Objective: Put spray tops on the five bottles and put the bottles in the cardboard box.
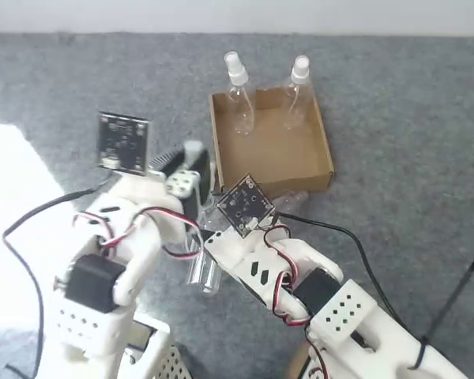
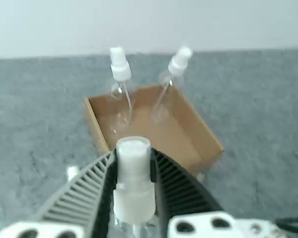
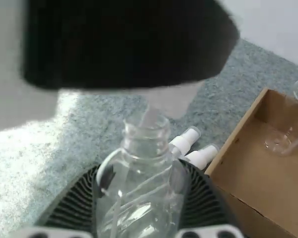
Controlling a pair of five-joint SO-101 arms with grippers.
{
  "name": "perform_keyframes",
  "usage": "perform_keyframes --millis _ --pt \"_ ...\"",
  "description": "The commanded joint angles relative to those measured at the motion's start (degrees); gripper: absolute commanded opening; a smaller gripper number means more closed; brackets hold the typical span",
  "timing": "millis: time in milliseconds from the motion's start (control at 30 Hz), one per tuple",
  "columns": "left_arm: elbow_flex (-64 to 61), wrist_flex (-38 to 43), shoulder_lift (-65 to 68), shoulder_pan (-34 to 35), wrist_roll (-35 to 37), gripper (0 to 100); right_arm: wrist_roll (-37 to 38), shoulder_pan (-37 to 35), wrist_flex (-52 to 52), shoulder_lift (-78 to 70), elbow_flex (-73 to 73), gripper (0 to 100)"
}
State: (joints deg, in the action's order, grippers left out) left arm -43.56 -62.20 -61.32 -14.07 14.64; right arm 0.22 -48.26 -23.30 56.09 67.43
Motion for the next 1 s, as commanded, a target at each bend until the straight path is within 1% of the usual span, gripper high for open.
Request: perform_keyframes --millis 0,167,267,433,533,633,700,767,833,967 --pt "-3.7 3.3 -0.3 -0.2 -1.0 1 -0.6 2.3 0.9 2.7 -0.9 0.6" --pt "-4.2 0.3 -0.4 -0.2 -1.1 1 -0.5 2.2 0.8 2.7 0.5 0.6" --pt "-4.2 -1.0 -0.4 -0.4 -2.8 1 -0.6 2.4 1.7 2.7 1.8 0.6" --pt "-5.3 -0.6 -0.4 -0.5 -3.1 1 -1.0 5.3 11.7 2.2 3.8 0.6" --pt "-7.8 2.2 -0.4 -0.5 -3.1 1 -1.0 5.6 15.0 2.1 5.2 0.6" --pt "-8.7 3.7 -0.4 -0.5 -3.0 1 -1.2 5.6 15.5 2.1 5.4 0.6" --pt "-8.7 3.7 -0.4 -0.5 -2.9 1 -3.8 5.8 15.5 2.1 5.3 0.6" --pt "-8.6 3.8 -0.4 -0.5 -1.1 1 -6.2 5.7 15.3 2.1 5.3 0.6" --pt "-8.5 3.9 -0.4 -0.6 0.4 1 -6.3 5.8 15.3 2.1 5.3 0.6" --pt "-8.9 3.8 -0.4 -2.5 0.4 1 -6.5 5.9 15.3 2.1 5.3 0.6"
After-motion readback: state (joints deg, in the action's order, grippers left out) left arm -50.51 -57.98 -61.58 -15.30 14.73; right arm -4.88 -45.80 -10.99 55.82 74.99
